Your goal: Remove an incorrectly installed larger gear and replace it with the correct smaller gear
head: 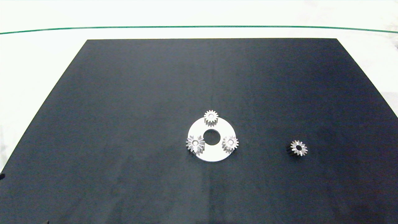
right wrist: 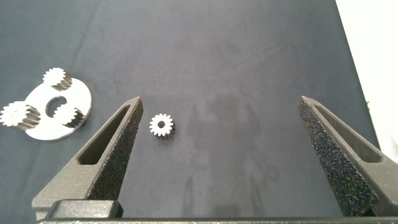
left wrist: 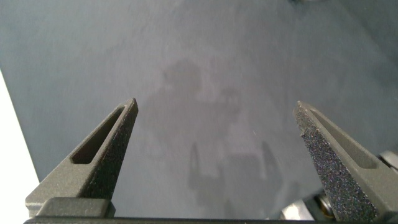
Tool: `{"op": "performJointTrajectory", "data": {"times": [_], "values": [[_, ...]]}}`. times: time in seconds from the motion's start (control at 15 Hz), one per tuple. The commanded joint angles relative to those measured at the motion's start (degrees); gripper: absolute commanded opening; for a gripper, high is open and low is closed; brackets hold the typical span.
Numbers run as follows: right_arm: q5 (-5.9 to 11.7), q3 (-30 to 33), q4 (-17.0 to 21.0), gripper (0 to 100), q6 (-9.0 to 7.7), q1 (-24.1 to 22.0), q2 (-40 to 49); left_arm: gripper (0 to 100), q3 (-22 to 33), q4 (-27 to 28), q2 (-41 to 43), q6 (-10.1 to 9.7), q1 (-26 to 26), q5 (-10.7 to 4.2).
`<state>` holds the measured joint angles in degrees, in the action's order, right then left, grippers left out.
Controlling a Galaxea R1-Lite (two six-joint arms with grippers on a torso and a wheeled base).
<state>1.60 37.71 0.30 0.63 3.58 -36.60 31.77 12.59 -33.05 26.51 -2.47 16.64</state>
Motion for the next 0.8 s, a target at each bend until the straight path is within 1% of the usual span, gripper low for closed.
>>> {"op": "performJointTrajectory", "data": {"times": [0.07, 0.27, 0.4, 0.47, 0.53, 0.6, 0.73, 0.8], "values": [[-0.10, 0.4, -1.1, 100, -0.11, 0.0, -5.7, 100, 0.0, -6.6, -11.5, 0.47, -7.1, -0.29], [-0.10, 0.5, -1.2, 100, -0.19, 0.0, -6.7, 100, 0.0, -11.9, -18.5, 0.47, -14.8, -0.29], [0.25, 0.8, -1.2, 100, -0.28, -0.1, -8.1, 100, 0.2, -12.7, -21.9, 0.56, -20.6, -1.08], [0.25, 0.8, -1.2, 100, -0.28, -0.1, -8.5, 100, 0.6, -12.7, -23.0, 0.64, -22.2, -1.79], [0.34, 0.8, -1.2, 100, -0.37, -0.1, -8.8, 100, 1.7, -12.8, -25.6, 0.64, -25.3, -4.34], [0.25, 0.8, -1.2, 100, -0.55, -0.1, -9.0, 100, 2.9, -12.8, -27.7, 0.64, -27.9, -6.44], [0.34, 1.0, -1.3, 100, -1.69, -0.2, -9.8, 100, 5.6, -13.0, -32.8, 0.56, -33.9, -10.93], [0.42, 1.4, -1.3, 100, -1.69, -0.2, -10.1, 100, 7.1, -14.4, -35.8, 0.56, -36.1, -13.04]]}}
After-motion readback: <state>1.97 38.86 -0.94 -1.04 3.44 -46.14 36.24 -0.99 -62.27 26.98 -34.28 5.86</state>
